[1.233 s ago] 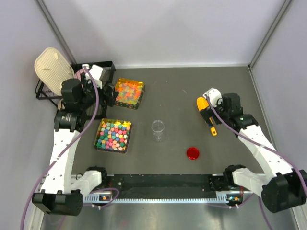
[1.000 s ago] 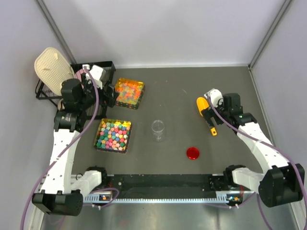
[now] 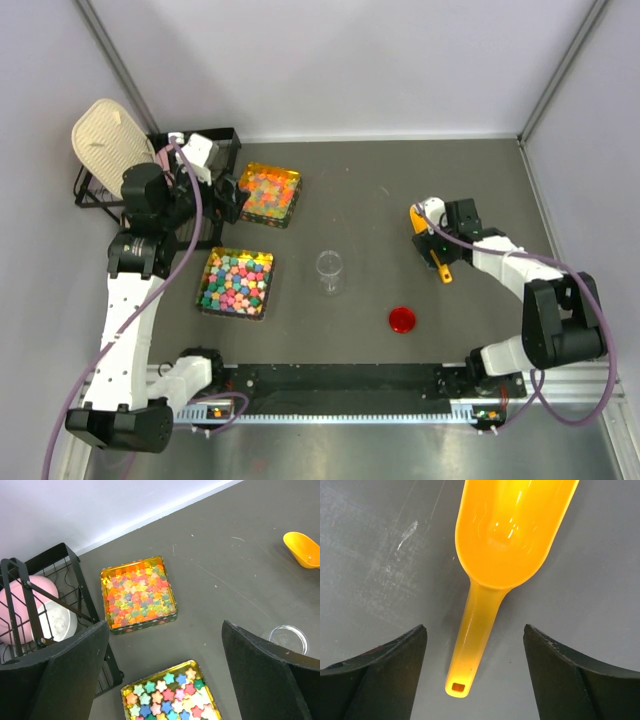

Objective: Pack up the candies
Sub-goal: Pick up the spatula from the center of the board.

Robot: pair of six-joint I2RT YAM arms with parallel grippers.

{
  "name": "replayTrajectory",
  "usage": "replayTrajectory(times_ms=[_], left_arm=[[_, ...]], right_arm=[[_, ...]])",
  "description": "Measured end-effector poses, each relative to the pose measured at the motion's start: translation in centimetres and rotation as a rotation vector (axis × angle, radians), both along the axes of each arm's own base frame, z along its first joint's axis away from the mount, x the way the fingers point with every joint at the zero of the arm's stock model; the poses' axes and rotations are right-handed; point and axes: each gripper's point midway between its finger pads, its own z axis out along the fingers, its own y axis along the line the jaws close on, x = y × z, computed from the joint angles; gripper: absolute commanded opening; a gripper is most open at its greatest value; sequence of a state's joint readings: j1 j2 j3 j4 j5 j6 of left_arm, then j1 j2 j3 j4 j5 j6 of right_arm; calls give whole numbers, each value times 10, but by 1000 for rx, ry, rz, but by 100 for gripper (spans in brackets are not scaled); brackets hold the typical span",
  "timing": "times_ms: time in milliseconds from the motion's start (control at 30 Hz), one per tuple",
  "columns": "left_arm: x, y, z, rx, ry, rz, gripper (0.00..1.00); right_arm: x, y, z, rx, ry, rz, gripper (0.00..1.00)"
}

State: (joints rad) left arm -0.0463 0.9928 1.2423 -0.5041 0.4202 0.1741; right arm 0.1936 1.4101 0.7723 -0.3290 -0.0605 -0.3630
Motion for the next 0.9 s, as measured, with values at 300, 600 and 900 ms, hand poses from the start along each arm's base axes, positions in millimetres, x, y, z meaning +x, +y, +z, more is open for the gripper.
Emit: replayTrajectory(times_ms=[300, 600, 900], left_arm=[[2, -3, -2, -23, 18, -4, 99], [8, -5, 2, -68, 21, 7, 99], [11, -7, 19, -110, -4, 13, 99]], right_arm=[[-3, -2, -17, -14, 51, -5, 63], [-4, 0, -25, -20, 75, -5, 36], [-5, 4, -25, -24, 76, 8, 0]])
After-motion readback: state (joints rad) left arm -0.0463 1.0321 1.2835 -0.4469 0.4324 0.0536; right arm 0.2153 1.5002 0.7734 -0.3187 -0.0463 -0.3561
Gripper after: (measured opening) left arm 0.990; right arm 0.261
